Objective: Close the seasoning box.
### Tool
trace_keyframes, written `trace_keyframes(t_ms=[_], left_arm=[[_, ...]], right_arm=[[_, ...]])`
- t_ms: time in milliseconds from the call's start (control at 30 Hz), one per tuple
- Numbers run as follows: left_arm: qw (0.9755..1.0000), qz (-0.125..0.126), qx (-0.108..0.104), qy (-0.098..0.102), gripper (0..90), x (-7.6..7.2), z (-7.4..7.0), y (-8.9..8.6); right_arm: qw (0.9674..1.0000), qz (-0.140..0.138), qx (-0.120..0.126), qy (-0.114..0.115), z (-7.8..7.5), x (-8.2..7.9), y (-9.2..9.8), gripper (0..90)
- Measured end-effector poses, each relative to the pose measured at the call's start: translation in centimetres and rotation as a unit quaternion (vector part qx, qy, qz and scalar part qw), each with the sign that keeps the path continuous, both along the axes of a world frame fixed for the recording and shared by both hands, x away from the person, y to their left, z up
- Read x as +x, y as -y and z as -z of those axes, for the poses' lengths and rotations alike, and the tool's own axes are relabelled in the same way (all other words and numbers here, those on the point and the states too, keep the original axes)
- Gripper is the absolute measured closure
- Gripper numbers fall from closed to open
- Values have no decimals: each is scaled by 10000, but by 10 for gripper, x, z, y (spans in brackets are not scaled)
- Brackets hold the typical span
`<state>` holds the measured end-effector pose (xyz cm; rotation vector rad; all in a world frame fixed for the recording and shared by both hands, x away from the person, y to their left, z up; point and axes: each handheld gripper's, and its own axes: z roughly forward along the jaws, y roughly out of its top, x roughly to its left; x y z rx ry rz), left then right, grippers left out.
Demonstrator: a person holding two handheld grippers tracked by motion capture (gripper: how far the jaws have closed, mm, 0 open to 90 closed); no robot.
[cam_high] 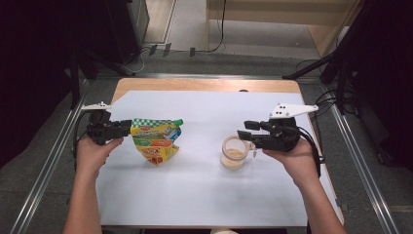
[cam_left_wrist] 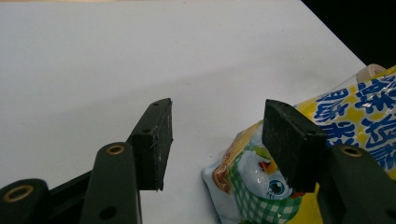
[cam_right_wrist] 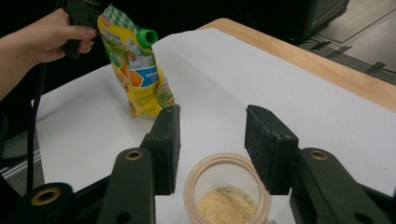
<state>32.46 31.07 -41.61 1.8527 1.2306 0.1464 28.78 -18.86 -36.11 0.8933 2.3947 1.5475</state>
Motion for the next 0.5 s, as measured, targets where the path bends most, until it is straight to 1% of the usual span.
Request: trace_keyframes(t_ms=[67, 100, 200, 300, 367, 500], left_arm=[[10000, 1, -14, -15, 436, 0, 1, 0], [10000, 6, -16, -24, 436, 0, 1, 0], [10000, 9, -9, -38, 435, 0, 1, 0], [10000, 13, -17, -31, 434, 0, 1, 0], [10000, 8, -30, -36, 433, 0, 1, 1], [10000, 26, -23, -29, 431, 0, 1, 1]], right_arm=[[10000, 74, 62, 12, -1, 1, 6, 602], [9999, 112, 96, -24, -2, 2, 10, 615], [9998, 193, 93, -60, -3, 5, 20, 628], [9993, 323, 181, -73, -4, 7, 31, 661], [9990, 407, 188, -46, -4, 8, 37, 687], [9980, 617, 126, -112, -2, 11, 49, 763]])
